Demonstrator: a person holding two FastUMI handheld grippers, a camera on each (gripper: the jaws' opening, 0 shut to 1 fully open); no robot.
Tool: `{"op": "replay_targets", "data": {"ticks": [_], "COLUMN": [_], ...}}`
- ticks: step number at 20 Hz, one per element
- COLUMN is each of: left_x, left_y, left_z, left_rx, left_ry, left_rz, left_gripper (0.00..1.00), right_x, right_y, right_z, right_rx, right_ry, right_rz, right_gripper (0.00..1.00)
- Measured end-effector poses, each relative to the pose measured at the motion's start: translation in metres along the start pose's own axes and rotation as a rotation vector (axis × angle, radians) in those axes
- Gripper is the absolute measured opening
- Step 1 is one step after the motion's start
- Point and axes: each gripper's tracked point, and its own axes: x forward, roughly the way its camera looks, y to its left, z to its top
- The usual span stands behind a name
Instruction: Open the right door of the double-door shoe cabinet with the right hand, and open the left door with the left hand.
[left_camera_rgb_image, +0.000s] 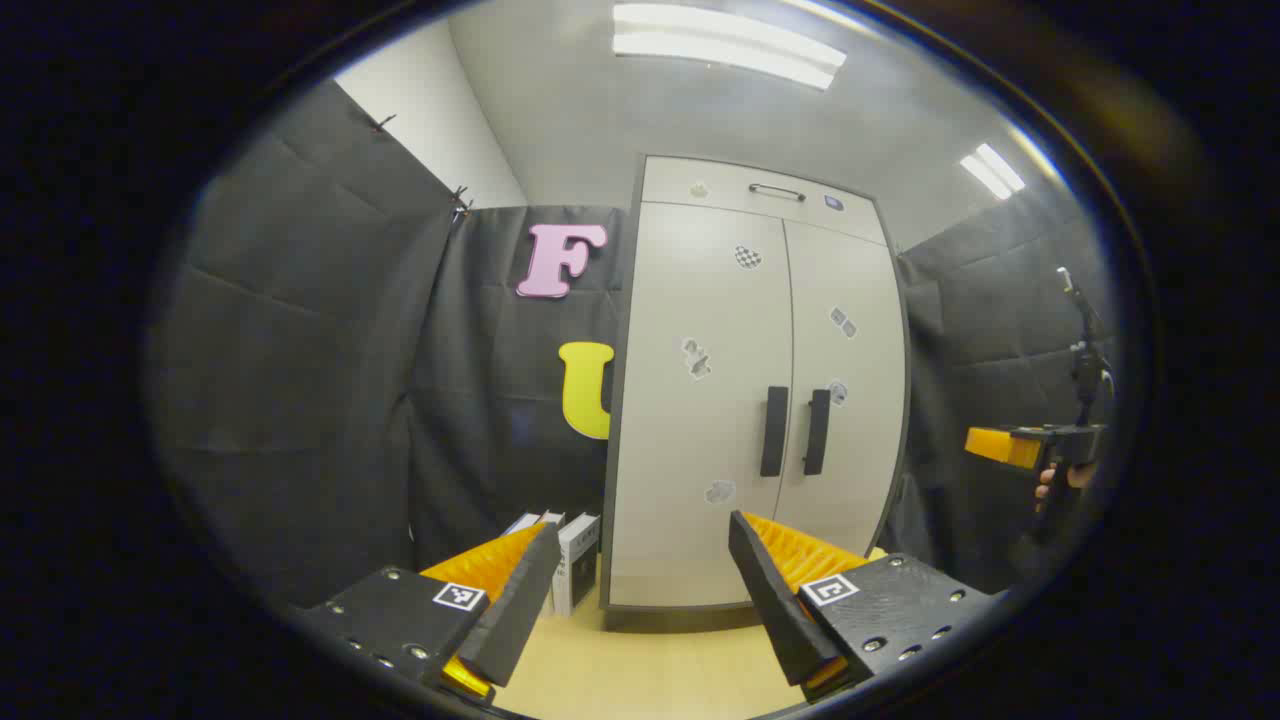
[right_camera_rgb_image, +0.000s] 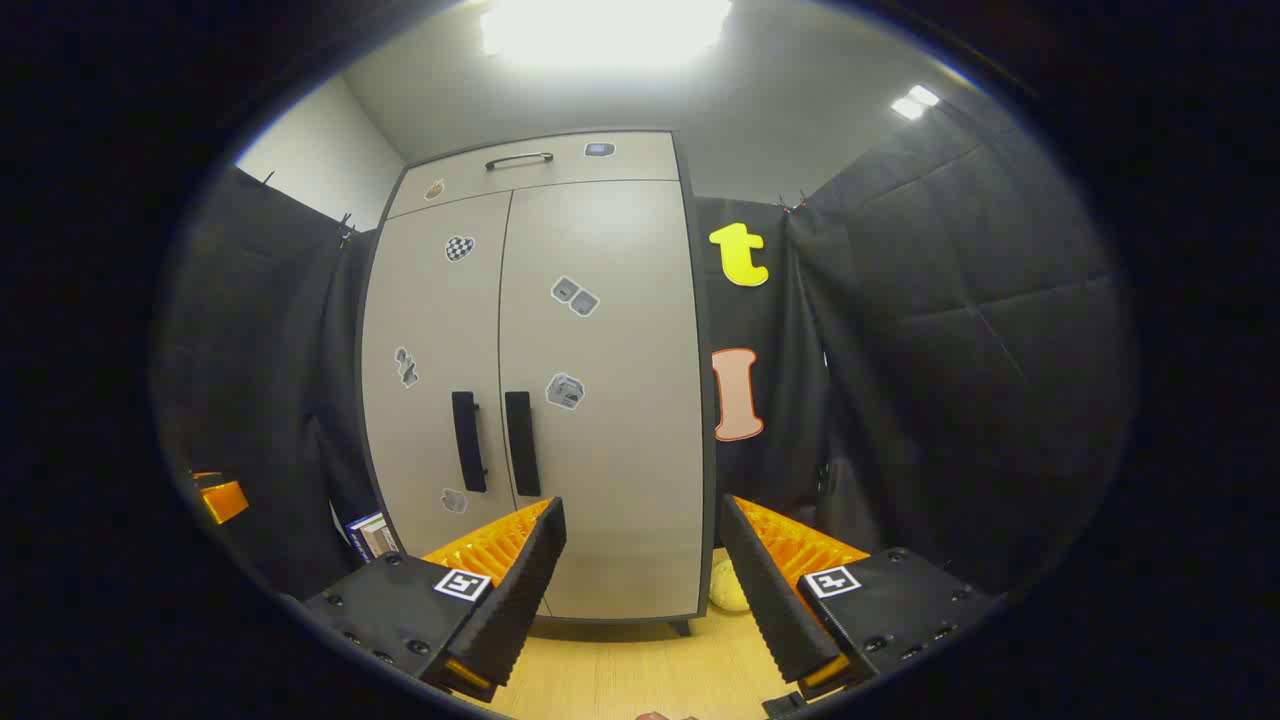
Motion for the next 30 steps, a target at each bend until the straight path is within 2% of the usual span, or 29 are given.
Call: {"op": "replay_targets", "data": {"ticks": [1, 10, 16, 24, 25, 26, 27, 30], "left_x": [-0.001, -0.004, -0.009, -0.018, -0.019, -0.022, -0.024, -0.031], "left_y": [0.001, 0.013, 0.021, 0.033, 0.034, 0.037, 0.041, 0.052], "left_z": [-0.001, -0.03, -0.039, -0.055, -0.056, -0.058, -0.06, -0.069], "left_rx": [0.002, -0.037, -0.036, -0.054, -0.057, -0.06, -0.062, -0.065], "left_ry": [0.001, 0.055, 0.063, 0.085, 0.088, 0.09, 0.091, 0.103], "left_rz": [0.002, 0.018, 0.028, 0.064, 0.071, 0.079, 0.086, 0.116], "left_gripper": [1.0, 1.0, 1.0, 0.98, 0.96, 0.96, 1.0, 0.98], "right_x": [0.0, 0.016, 0.032, 0.072, 0.078, 0.085, 0.092, 0.115], "right_y": [0.002, 0.025, 0.04, 0.072, 0.077, 0.082, 0.086, 0.096], "right_z": [0.002, 0.004, 0.023, 0.061, 0.063, 0.062, 0.061, 0.051], "right_rx": [0.001, 0.01, 0.018, 0.025, 0.024, 0.026, 0.029, 0.056], "right_ry": [-0.005, 0.014, -0.002, -0.038, -0.04, -0.037, -0.029, 0.006], "right_rz": [-0.001, 0.03, 0.048, 0.111, 0.12, 0.129, 0.133, 0.145], "right_gripper": [0.98, 0.98, 0.98, 0.98, 0.98, 0.98, 0.98, 0.98]}}
